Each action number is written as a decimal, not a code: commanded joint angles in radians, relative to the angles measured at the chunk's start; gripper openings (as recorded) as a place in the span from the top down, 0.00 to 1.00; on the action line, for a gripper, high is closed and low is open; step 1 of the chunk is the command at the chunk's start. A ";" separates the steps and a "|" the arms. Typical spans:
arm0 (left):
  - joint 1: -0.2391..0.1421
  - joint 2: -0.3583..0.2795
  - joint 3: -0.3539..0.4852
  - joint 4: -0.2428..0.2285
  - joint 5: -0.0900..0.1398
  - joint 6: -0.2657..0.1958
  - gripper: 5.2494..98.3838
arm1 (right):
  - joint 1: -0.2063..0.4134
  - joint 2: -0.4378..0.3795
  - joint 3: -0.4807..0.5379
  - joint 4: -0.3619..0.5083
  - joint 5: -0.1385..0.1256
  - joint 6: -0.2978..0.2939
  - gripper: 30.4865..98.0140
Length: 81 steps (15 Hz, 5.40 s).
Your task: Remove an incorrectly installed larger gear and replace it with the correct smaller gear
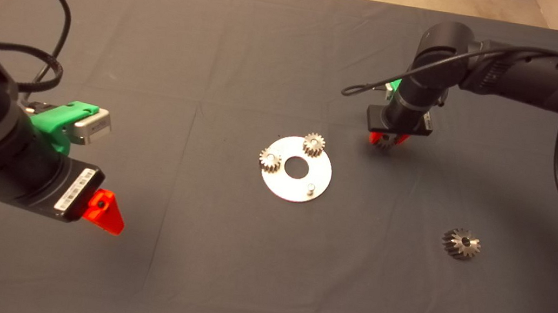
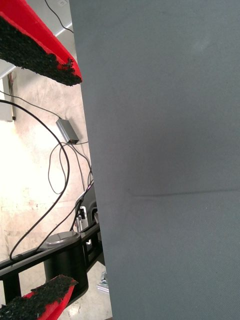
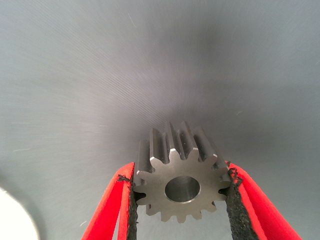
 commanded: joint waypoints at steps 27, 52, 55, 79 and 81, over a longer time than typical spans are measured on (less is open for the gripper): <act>-0.015 0.001 -0.001 -0.013 0.012 0.007 0.01 | 0.109 0.158 0.282 0.159 -0.004 0.294 0.92; -0.016 -0.010 0.019 -0.012 0.013 0.007 0.01 | -0.004 0.138 0.404 0.008 -0.004 0.364 0.92; -0.015 -0.003 0.014 -0.010 0.013 0.004 0.01 | -0.001 0.135 0.423 -0.015 -0.004 0.371 0.92; -0.015 -0.002 -0.015 0.011 -0.024 -0.003 0.01 | -0.030 0.178 0.345 -0.060 -0.005 0.360 0.92; -0.015 -0.002 -0.011 0.011 -0.024 -0.005 0.01 | -0.048 0.178 0.348 -0.060 -0.005 0.364 0.92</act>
